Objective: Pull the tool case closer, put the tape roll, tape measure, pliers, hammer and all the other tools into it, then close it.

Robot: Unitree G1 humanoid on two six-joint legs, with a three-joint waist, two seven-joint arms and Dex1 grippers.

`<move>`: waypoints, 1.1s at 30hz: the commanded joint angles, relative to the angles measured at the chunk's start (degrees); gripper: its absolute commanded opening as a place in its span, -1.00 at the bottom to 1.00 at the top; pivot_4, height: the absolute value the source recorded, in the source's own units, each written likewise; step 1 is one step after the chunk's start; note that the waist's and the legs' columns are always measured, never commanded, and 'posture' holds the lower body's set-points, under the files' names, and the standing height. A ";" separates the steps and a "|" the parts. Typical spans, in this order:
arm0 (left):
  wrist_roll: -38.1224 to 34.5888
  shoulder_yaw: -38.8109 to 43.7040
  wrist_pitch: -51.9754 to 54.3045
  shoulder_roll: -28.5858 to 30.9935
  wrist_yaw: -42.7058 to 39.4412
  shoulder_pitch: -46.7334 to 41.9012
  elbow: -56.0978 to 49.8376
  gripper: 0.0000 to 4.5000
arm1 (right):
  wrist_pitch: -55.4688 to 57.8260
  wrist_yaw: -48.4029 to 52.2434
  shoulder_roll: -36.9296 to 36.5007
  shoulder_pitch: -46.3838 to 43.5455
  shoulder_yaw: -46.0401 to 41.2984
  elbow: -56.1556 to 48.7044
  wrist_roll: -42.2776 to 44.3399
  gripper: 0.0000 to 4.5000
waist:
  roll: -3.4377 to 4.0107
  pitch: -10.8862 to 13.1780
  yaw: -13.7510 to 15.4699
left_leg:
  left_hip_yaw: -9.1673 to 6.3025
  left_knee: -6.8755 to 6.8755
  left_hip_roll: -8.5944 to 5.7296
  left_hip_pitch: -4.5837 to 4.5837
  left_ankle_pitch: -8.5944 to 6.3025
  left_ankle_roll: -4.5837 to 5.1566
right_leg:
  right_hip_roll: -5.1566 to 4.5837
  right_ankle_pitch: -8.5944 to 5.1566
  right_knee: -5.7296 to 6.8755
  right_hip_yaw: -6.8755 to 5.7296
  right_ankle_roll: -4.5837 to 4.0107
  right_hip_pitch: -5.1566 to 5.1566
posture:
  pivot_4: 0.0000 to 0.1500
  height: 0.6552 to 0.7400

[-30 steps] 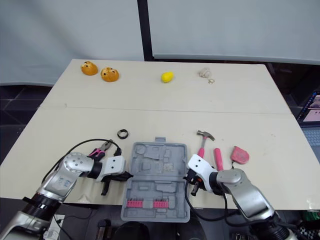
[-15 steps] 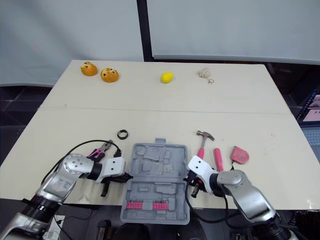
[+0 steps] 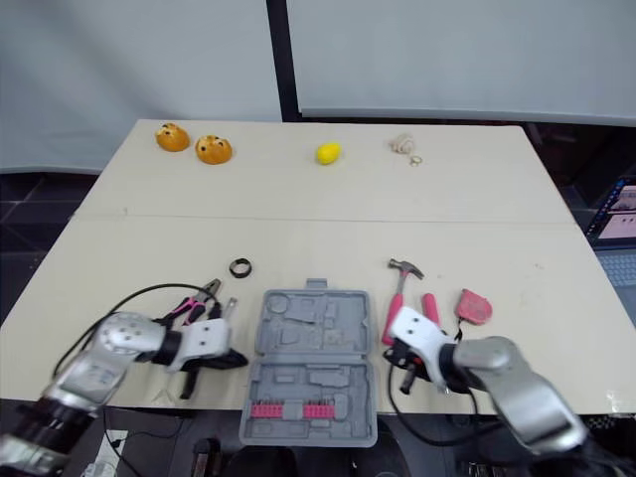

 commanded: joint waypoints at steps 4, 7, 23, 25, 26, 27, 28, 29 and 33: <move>-19.35 20.66 16.06 6.40 -5.28 5.33 -2.08 -0.62 | 1.78 8.21 -2.31 9.19 -28.69 -3.03 13.28 -0.62 | -0.08 0.09 0.73 | -0.06 -0.04 -0.07 0.03 -0.05 0.09 | -0.06 0.02 -0.06 -0.03 0.03 0.08 | 1.00 0.94; -17.21 29.47 13.49 9.75 -3.82 9.74 11.66 0.01 | -0.30 12.86 -4.18 16.13 -43.96 4.69 13.08 0.01 | -0.05 0.10 0.71 | -0.05 -0.24 -0.15 0.05 -0.05 0.11 | -0.08 0.05 -0.31 -0.02 0.09 0.12 | 1.00 0.94; -12.98 28.70 1.61 9.19 4.48 2.52 23.99 0.99 | -11.64 10.97 -2.27 19.26 -53.99 15.15 15.65 0.98 | -0.26 0.26 0.58 | 0.03 -0.43 -0.21 0.08 -0.10 0.14 | -0.22 0.16 -0.50 0.01 0.21 0.12 | 1.00 0.94; -12.40 25.23 1.45 9.85 2.80 -0.67 21.49 0.99 | -9.74 9.72 -1.89 17.13 -52.74 11.93 18.60 0.98 | -0.24 0.27 0.59 | 0.02 -0.43 -0.22 0.08 -0.06 0.06 | -0.22 0.17 -0.47 0.02 0.19 0.12 | 1.00 0.94; -12.15 23.29 1.61 10.25 1.71 -2.84 20.71 0.99 | -8.62 8.92 -1.64 16.04 -52.11 10.22 20.22 0.98 | -0.23 0.28 0.60 | 0.02 -0.43 -0.22 0.08 -0.04 0.04 | -0.22 0.17 -0.46 0.02 0.19 0.12 | 1.00 0.94; -11.23 20.83 1.34 10.64 0.63 -5.67 20.29 0.99 | -7.46 8.10 -1.36 14.96 -51.47 8.35 22.12 0.98 | -0.23 0.28 0.64 | 0.02 -0.43 -0.22 0.08 -0.02 0.01 | -0.21 0.17 -0.45 0.02 0.19 0.11 | 1.00 0.94; -10.05 18.13 1.24 10.98 -0.42 -8.99 20.07 0.99 | -6.13 6.97 -1.09 13.81 -50.72 6.30 24.02 0.98 | -0.23 0.28 0.64 | 0.02 -0.42 -0.23 0.08 0.01 -0.04 | -0.19 0.17 -0.43 0.02 0.19 0.11 | 1.00 0.94; -8.79 15.46 0.88 11.13 -1.62 -12.33 20.18 0.99 | -4.88 5.71 -0.85 12.67 -49.94 4.43 25.86 0.98 | -0.23 0.28 0.71 | 0.01 -0.42 -0.25 0.06 0.02 -0.05 | -0.18 0.17 -0.44 0.02 0.20 0.11 | 1.00 0.94; -3.68 5.47 -0.61 9.67 -7.16 -25.25 24.55 0.99 | -0.46 -0.38 0.09 7.55 -45.35 -1.54 32.55 0.98 | -0.24 0.27 0.77 | 0.05 -0.36 -0.35 0.01 0.05 -0.07 | -0.11 0.18 -0.43 0.02 0.23 0.10 | 1.00 0.94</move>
